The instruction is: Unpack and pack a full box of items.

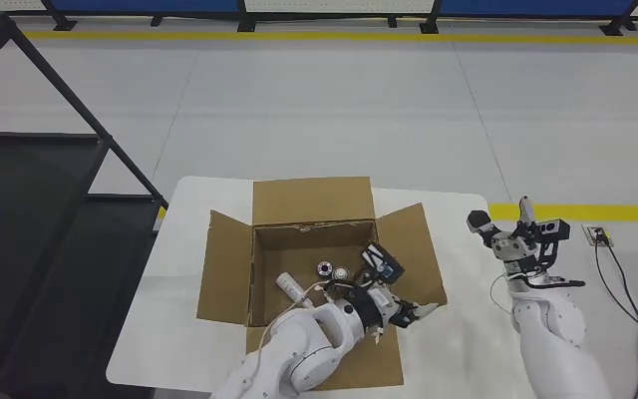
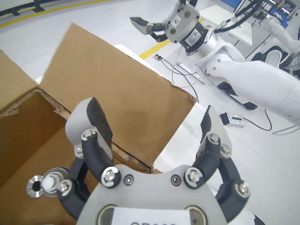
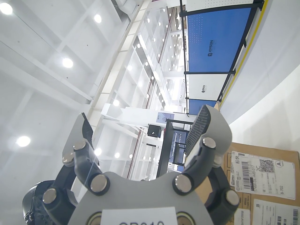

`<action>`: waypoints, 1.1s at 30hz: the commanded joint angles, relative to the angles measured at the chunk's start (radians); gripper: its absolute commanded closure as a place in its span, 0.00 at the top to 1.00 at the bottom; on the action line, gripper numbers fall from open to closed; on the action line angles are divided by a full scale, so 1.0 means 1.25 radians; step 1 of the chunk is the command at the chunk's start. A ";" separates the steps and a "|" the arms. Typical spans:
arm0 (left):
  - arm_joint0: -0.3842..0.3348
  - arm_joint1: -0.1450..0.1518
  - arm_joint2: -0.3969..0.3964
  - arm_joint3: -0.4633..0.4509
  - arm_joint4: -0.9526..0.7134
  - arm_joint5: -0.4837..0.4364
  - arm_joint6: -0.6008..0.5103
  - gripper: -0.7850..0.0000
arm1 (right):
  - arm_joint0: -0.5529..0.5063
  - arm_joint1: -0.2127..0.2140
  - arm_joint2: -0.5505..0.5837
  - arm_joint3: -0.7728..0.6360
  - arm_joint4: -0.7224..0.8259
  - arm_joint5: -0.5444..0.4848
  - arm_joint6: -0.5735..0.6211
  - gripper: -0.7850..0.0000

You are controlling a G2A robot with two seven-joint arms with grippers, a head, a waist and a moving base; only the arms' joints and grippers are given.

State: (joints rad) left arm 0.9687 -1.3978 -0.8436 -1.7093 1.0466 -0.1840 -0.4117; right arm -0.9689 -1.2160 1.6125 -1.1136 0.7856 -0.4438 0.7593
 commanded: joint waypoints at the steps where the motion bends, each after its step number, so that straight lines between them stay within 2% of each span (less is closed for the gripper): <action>1: 0.047 0.015 -0.062 -0.072 0.007 -0.020 0.001 1.00 | 0.006 0.001 -0.001 -0.014 -0.008 -0.002 0.003 1.00; 8: 0.223 0.058 -0.287 -0.281 -0.002 -0.076 0.031 1.00 | 0.030 0.003 -0.029 -0.108 -0.102 0.007 0.005 1.00; 15: 0.382 0.081 -0.547 -0.372 -0.106 -0.096 0.107 1.00 | 0.077 0.002 -0.137 -0.238 -0.316 0.074 0.009 1.00; 22: 0.508 0.089 -0.765 -0.348 -0.216 -0.105 0.198 1.00 | 0.183 -0.011 -0.314 -0.262 -0.469 0.247 0.110 1.00; 24: 0.532 0.091 -0.811 -0.326 -0.248 -0.111 0.212 1.00 | 0.204 -0.013 -0.347 -0.258 -0.549 0.263 0.093 1.00; 29: 0.575 0.093 -0.887 -0.274 -0.305 -0.131 0.230 1.00 | 0.204 -0.013 -0.347 -0.258 -0.549 0.263 0.093 1.00; 33: 0.575 0.093 -0.887 -0.274 -0.305 -0.131 0.230 1.00 | 0.204 -0.013 -0.347 -0.258 -0.549 0.263 0.093 1.00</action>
State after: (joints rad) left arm 1.6875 -1.2817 -1.9529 -2.0515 0.6647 -0.3489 -0.1235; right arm -0.7142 -1.2322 1.1786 -1.4366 0.1008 -0.1156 0.8758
